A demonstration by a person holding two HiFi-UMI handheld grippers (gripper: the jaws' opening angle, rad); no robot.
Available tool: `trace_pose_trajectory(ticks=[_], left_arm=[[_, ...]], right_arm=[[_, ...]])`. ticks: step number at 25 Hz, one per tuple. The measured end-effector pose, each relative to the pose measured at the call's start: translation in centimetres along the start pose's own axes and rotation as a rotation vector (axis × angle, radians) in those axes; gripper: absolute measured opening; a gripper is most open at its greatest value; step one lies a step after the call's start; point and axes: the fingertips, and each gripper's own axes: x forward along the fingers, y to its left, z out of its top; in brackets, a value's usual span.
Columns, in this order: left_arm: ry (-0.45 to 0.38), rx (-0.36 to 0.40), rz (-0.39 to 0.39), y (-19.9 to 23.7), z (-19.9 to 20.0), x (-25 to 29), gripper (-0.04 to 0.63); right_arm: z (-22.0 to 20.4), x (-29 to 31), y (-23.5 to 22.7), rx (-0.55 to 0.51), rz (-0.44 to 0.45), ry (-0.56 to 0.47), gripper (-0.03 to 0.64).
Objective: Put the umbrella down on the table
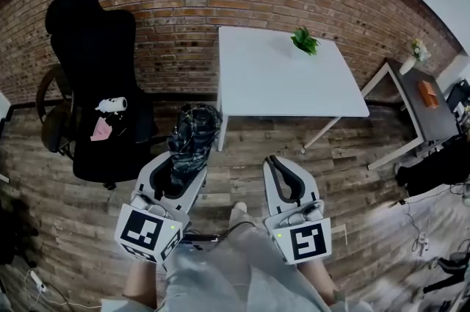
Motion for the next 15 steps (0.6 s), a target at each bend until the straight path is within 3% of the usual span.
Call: trace_pose_trajectory(ticks=[8, 15], left_arm=[[-0.017, -0.005, 0.01, 0.7, 0.7, 2.3, 0.221], [-0.004, -0.019, 0.03, 2.8, 0.4, 7.7, 0.221]], right_arm=[[-0.6, 1.4, -1.8, -0.002, 0.002, -0.006, 0.054], [-2.2, 6.1, -5.9, 0.006, 0.016, -0.015, 0.054]])
